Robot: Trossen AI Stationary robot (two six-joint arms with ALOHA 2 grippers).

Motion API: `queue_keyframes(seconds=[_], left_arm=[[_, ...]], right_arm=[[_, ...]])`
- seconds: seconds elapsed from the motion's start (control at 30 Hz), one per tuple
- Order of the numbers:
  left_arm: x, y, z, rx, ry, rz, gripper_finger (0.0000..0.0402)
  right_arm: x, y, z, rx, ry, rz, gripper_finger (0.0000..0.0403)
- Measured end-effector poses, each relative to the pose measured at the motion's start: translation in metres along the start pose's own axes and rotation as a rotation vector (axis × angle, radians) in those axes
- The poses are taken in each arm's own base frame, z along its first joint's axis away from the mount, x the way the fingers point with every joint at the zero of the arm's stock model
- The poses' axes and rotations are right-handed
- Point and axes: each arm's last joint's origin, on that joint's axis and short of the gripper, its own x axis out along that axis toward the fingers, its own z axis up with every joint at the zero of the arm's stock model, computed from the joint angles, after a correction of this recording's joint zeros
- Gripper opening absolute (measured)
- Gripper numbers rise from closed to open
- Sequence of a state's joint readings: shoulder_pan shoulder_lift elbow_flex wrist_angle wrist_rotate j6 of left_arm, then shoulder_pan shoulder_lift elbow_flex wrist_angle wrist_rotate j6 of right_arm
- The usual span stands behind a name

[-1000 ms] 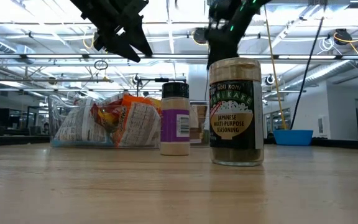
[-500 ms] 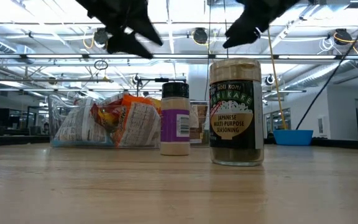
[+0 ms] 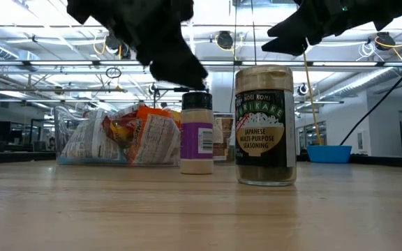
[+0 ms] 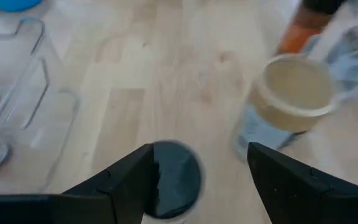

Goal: Pick & Place Food Item
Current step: Put the purple seasoning bottle into the right transparent bin

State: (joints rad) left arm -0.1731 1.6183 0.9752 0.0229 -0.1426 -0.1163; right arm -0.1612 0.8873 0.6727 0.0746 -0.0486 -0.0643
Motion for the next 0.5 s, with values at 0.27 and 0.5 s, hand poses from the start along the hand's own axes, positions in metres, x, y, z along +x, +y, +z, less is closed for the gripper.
queue_keyframes(seconds=[0.27,0.5], left_arm=[[0.014,0.004,-0.007,-0.038,0.013,0.085,0.0269],[0.013,-0.002,-0.005,-0.066,-0.01,0.062,0.0269]], right_arm=[[0.002,0.0,-0.003,0.001,0.01,0.005,0.0331],[0.002,0.0,-0.003,0.001,0.012,0.005,0.0331]])
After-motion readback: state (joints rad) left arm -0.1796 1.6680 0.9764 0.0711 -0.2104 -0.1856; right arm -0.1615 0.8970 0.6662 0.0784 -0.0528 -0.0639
